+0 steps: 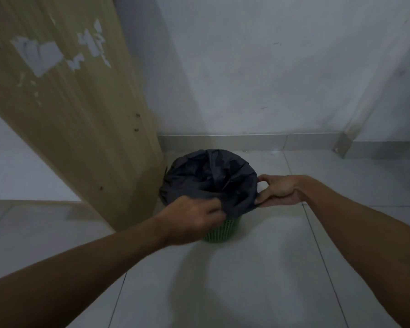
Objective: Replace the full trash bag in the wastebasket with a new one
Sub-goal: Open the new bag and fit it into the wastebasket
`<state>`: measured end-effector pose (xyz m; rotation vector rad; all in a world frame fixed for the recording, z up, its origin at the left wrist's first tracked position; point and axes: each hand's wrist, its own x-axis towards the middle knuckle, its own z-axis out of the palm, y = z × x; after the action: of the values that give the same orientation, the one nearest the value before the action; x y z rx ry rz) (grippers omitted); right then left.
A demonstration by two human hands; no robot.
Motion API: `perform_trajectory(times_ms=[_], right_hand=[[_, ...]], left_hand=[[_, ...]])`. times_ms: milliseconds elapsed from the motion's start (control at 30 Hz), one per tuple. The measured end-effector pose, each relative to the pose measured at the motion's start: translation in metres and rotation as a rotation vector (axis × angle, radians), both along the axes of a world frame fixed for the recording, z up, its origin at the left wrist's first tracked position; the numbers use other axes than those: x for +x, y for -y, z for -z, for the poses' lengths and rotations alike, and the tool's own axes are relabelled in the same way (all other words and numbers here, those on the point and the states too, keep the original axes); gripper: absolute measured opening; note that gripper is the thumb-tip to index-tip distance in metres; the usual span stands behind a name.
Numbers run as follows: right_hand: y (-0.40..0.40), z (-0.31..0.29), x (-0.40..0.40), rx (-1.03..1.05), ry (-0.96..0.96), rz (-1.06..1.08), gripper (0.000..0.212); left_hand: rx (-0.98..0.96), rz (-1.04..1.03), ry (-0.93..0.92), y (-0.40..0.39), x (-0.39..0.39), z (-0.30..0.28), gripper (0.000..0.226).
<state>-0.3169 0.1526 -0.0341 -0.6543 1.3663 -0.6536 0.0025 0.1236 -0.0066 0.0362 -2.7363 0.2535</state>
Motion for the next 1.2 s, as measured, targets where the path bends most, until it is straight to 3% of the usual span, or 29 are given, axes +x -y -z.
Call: perform_trajectory(times_ms=[100, 200, 267, 333, 433, 500, 533, 600, 633, 700, 767, 833, 967, 1033, 1100, 1133, 1200], right_hand=[[0.006, 0.011, 0.010, -0.026, -0.040, -0.021, 0.080], [0.008, 0.021, 0.014, 0.017, -0.116, -0.014, 0.076], [0.008, 0.012, 0.009, 0.077, -0.174, -0.073, 0.078], [0.013, -0.019, -0.003, 0.128, -0.282, -0.191, 0.086], [0.035, -0.081, -0.022, -0.024, -0.807, -0.194, 0.084], [0.052, -0.108, -0.013, -0.373, -1.123, 0.000, 0.052], [0.058, -0.114, 0.002, -0.518, -1.098, 0.057, 0.031], [0.065, -0.112, 0.047, -0.556, -0.873, -0.107, 0.010], [0.067, -0.102, 0.069, -0.510, -0.781, -0.249, 0.010], [0.076, -0.076, 0.098, -0.433, -0.887, -0.539, 0.024], [0.083, -0.054, 0.113, -0.408, -1.153, -0.729, 0.050], [0.088, -0.033, 0.121, -0.306, -1.283, -0.872, 0.067], [0.085, -0.011, 0.135, -0.245, -1.538, -0.972, 0.056], [0.084, -0.004, 0.136, -0.334, -1.613, -0.874, 0.048], [0.085, 0.003, 0.136, -0.479, -1.553, -0.797, 0.042], [0.085, 0.006, 0.135, -0.507, -1.480, -0.787, 0.036], [0.082, 0.006, 0.132, -0.434, -1.359, -0.821, 0.022]], left_hand=[[-0.029, 0.033, 0.124, -0.002, 0.022, 0.033, 0.006], [0.070, -0.067, 0.228, 0.008, 0.044, 0.053, 0.017], [0.179, -0.130, 0.196, 0.018, 0.056, 0.049, 0.022], [0.220, -0.245, 0.032, 0.027, 0.065, 0.034, 0.029], [0.358, -0.462, -0.230, 0.037, 0.069, 0.003, 0.033], [0.505, -0.689, -0.402, 0.048, 0.060, -0.007, 0.030], [0.576, -0.797, -0.492, 0.055, 0.052, -0.011, 0.026], [0.788, -0.897, -0.523, 0.070, 0.032, -0.020, 0.023], [0.909, -0.898, -0.456, 0.077, 0.021, -0.019, 0.036], [1.053, -0.901, -0.292, 0.084, 0.007, -0.007, 0.057], [1.029, -0.935, -0.172, 0.088, 0.002, 0.011, 0.086], [0.928, -0.951, -0.091, 0.091, 0.003, 0.024, 0.102], [0.650, -1.010, 0.202, 0.086, -0.003, 0.020, 0.114], [0.392, -0.981, 0.194, 0.078, -0.011, 0.010, 0.098], [0.147, -0.652, 0.076, 0.081, -0.018, 0.007, 0.048], [0.179, -0.538, 0.085, 0.085, -0.020, 0.004, 0.031], [0.365, -0.588, 0.345, 0.090, -0.023, 0.002, 0.021]])
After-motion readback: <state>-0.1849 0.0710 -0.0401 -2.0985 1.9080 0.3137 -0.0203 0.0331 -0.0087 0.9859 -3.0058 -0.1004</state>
